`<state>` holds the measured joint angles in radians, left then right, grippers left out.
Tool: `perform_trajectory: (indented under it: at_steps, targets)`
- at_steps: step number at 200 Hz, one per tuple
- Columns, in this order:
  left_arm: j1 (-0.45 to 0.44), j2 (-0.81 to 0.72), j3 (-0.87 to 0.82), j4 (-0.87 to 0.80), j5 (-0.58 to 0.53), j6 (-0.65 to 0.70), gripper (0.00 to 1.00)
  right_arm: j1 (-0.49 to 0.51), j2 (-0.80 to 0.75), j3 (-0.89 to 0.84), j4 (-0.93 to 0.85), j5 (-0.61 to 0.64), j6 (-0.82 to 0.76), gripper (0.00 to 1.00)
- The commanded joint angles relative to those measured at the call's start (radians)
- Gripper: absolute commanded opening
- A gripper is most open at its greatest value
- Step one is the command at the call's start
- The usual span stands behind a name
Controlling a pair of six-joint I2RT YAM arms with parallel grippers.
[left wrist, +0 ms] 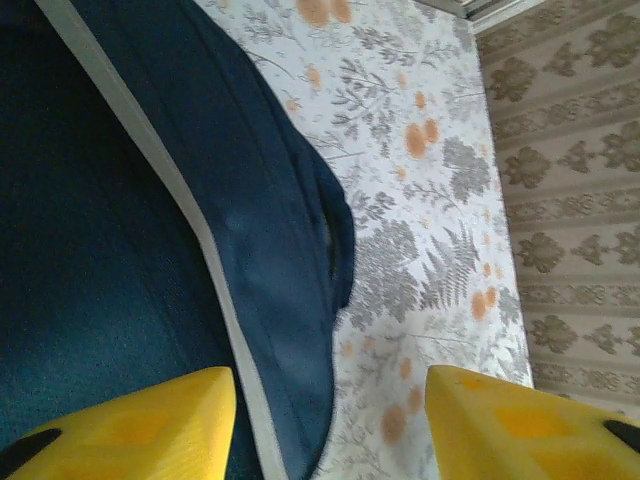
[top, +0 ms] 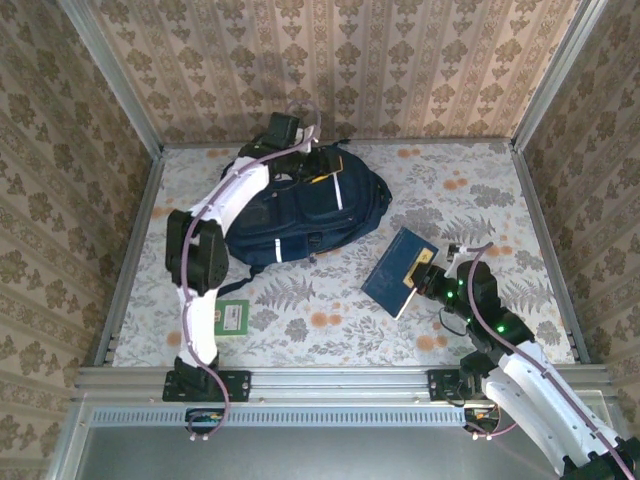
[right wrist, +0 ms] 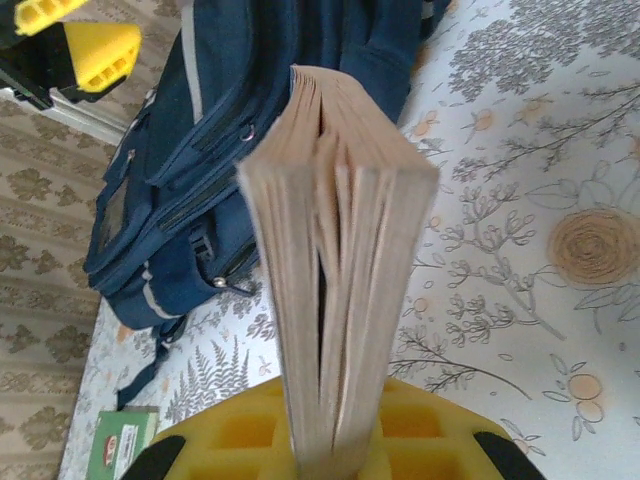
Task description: Pack books, pencil case, and school supplies into a backpack
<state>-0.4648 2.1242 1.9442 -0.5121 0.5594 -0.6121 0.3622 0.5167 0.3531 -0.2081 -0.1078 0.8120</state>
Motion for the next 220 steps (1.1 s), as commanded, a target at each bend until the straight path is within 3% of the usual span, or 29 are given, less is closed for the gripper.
perform_trajectory:
  at_steps: [1,12,93,126,149,182,220]
  targets:
    - [0.002,0.063,0.116,-0.088,-0.015,0.002,0.51,-0.012,-0.007,0.012,0.025,0.053,-0.022,0.00]
    - [0.030,0.095,0.152,-0.101,-0.021,-0.008,0.50,-0.016,-0.004,0.011,0.027,0.055,-0.029,0.00]
    - [0.015,0.249,0.265,-0.054,0.026,-0.080,0.44,-0.060,0.072,-0.017,0.111,0.003,-0.039,0.00]
    - [-0.033,0.307,0.326,-0.081,0.021,-0.084,0.42,-0.067,0.069,-0.020,0.111,-0.001,-0.032,0.00]
    - [-0.050,0.335,0.360,-0.111,0.001,-0.079,0.34,-0.071,0.051,-0.025,0.098,0.000,-0.024,0.00]
    - [-0.068,0.347,0.393,-0.150,0.019,-0.058,0.00,-0.074,-0.009,-0.009,0.030,0.028,-0.039,0.00]
    - [-0.099,0.256,0.358,-0.209,0.052,0.034,0.00,-0.075,-0.115,0.049,-0.115,0.150,-0.099,0.00]
